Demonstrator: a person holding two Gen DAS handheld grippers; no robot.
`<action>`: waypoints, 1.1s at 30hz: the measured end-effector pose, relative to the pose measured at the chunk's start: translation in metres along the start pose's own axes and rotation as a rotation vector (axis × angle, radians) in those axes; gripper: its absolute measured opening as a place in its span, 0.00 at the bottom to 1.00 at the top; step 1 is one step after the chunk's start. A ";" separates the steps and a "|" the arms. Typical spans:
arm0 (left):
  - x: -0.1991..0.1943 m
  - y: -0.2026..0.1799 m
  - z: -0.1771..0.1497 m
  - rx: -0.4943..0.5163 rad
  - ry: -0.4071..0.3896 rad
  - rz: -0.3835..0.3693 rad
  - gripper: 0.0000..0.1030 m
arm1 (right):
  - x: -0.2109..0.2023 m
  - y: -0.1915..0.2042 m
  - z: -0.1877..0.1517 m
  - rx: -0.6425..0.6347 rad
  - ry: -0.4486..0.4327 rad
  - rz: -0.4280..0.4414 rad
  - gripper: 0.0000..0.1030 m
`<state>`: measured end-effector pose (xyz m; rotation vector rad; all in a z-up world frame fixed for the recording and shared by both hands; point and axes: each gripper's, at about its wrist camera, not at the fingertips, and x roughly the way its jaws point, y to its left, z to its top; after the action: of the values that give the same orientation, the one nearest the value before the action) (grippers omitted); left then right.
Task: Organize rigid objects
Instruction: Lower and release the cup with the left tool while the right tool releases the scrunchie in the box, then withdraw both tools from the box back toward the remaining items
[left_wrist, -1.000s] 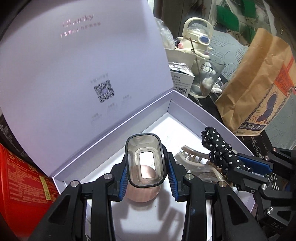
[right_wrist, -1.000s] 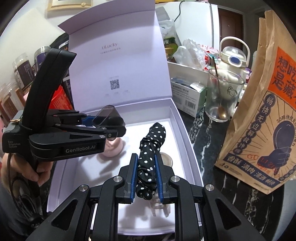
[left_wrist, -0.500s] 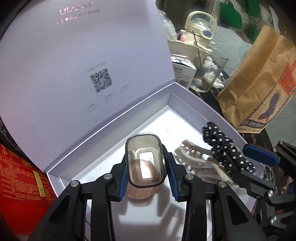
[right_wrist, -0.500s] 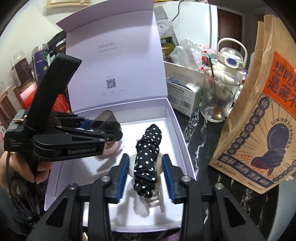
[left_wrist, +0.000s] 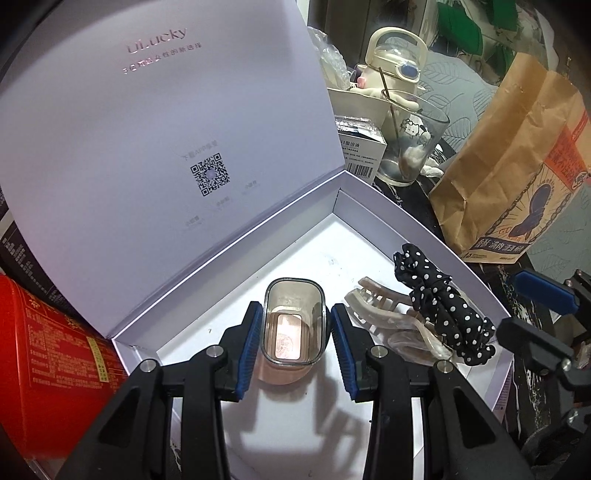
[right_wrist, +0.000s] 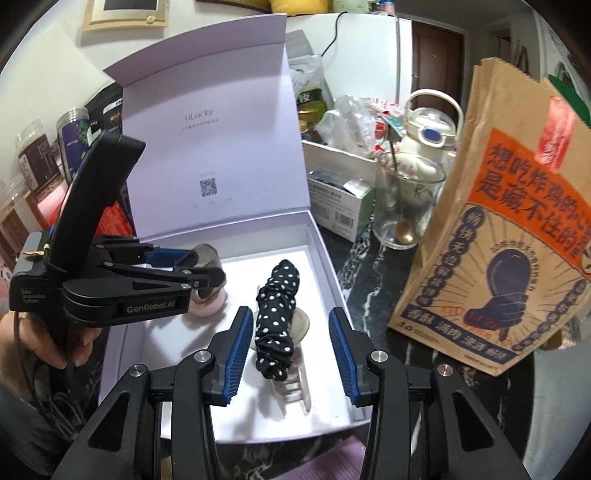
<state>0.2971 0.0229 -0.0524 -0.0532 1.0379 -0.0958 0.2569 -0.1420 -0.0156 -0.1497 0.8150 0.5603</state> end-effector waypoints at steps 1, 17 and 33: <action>-0.001 0.000 0.000 0.000 -0.001 0.000 0.36 | -0.002 -0.001 0.000 0.001 -0.002 -0.002 0.42; -0.055 -0.018 0.004 0.029 -0.096 -0.032 0.36 | -0.048 0.002 -0.003 0.022 -0.072 -0.044 0.42; -0.151 -0.042 -0.024 0.087 -0.271 -0.022 0.70 | -0.114 0.010 -0.016 0.056 -0.147 -0.113 0.50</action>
<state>0.1982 -0.0031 0.0685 0.0015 0.7622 -0.1492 0.1783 -0.1868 0.0568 -0.1013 0.6738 0.4362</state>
